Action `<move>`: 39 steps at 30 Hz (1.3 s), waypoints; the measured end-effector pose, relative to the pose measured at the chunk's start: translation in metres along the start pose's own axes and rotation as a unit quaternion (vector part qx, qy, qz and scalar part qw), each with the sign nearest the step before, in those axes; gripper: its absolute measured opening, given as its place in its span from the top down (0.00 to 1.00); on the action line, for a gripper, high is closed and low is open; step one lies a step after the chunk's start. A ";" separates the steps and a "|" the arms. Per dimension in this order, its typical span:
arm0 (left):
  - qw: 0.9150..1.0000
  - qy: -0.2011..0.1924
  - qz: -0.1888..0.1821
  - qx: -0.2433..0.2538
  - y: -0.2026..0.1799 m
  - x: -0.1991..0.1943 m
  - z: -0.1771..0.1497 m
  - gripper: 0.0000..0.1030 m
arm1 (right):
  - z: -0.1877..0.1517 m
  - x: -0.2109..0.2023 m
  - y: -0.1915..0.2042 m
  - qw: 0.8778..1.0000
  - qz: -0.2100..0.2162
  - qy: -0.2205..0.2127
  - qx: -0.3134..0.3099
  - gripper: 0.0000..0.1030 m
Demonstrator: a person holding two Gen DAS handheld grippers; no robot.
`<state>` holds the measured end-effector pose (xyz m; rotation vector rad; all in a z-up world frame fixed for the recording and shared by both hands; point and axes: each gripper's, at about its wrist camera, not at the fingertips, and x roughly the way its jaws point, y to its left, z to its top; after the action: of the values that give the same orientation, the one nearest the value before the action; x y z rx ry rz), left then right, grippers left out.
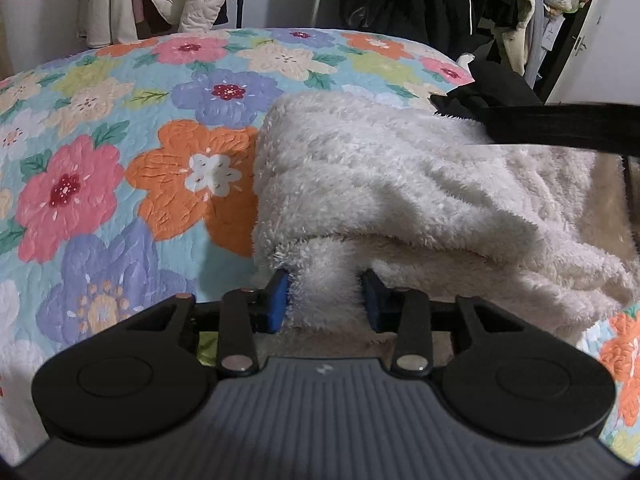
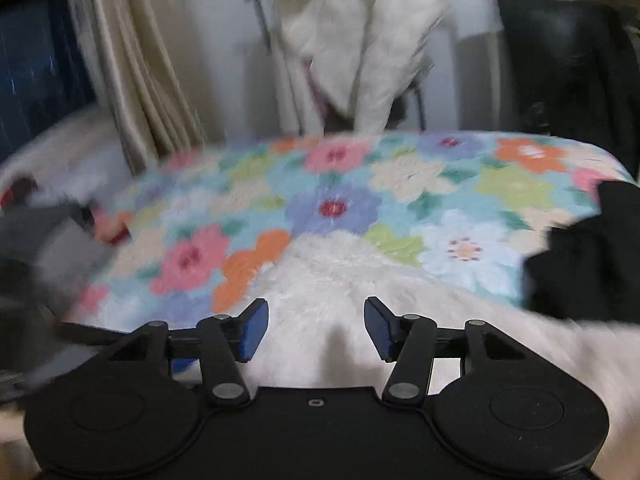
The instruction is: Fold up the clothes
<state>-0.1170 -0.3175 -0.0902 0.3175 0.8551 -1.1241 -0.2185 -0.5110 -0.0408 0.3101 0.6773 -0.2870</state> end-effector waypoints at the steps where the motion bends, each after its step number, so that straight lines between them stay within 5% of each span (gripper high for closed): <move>1: 1.000 -0.002 -0.003 0.001 0.000 -0.001 -0.001 0.67 | 0.005 0.024 -0.001 1.000 -0.011 0.024 -0.011 0.43; 5: 1.000 -0.006 0.000 0.003 0.000 -0.003 -0.006 0.73 | 0.004 0.089 0.002 0.995 -0.004 0.081 -0.067 0.48; 6: 1.000 -0.006 0.001 0.003 0.001 -0.003 -0.007 0.74 | 0.001 0.093 0.001 0.995 0.002 0.077 -0.067 0.81; 7: 1.000 -0.006 -0.001 0.000 0.003 -0.003 -0.007 0.74 | 0.000 0.091 -0.002 0.996 0.002 0.069 -0.063 0.97; 14: 1.000 -0.001 -0.018 0.024 -0.003 -0.022 -0.012 0.78 | 0.022 0.046 -0.043 0.999 -0.045 -0.018 -0.005 0.99; 20: 0.999 0.034 -0.010 0.039 0.001 -0.016 -0.023 0.78 | 0.006 0.056 -0.053 0.998 -0.056 0.007 0.030 0.98; 22: 0.999 0.038 -0.018 0.023 0.006 -0.022 -0.017 0.77 | 0.001 0.037 -0.047 0.994 -0.104 -0.004 0.038 0.69; 25: 0.999 0.039 -0.022 0.026 0.008 -0.035 -0.007 0.75 | -0.016 -0.018 -0.038 0.989 -0.133 -0.036 0.060 0.66; 28: 0.999 0.030 -0.032 0.000 0.019 -0.045 0.002 0.64 | -0.050 -0.071 -0.030 0.988 -0.119 -0.046 0.083 0.61; 30: 0.998 0.020 -0.043 -0.030 0.030 -0.048 0.010 0.48 | -0.078 -0.086 -0.026 0.980 -0.193 -0.014 0.048 0.62; 33: 0.995 0.031 -0.056 -0.072 0.043 -0.037 0.012 0.43 | -0.112 -0.101 -0.047 0.947 -0.321 0.019 0.010 0.65; 39: 0.993 0.073 -0.055 -0.071 0.040 0.000 -0.005 0.26 | -0.122 -0.136 -0.073 0.950 -0.299 -0.018 0.088 0.66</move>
<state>-0.0836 -0.2966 -0.1008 0.2386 1.0877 -1.1457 -0.4146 -0.5117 -0.0560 0.2614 0.7007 -0.9346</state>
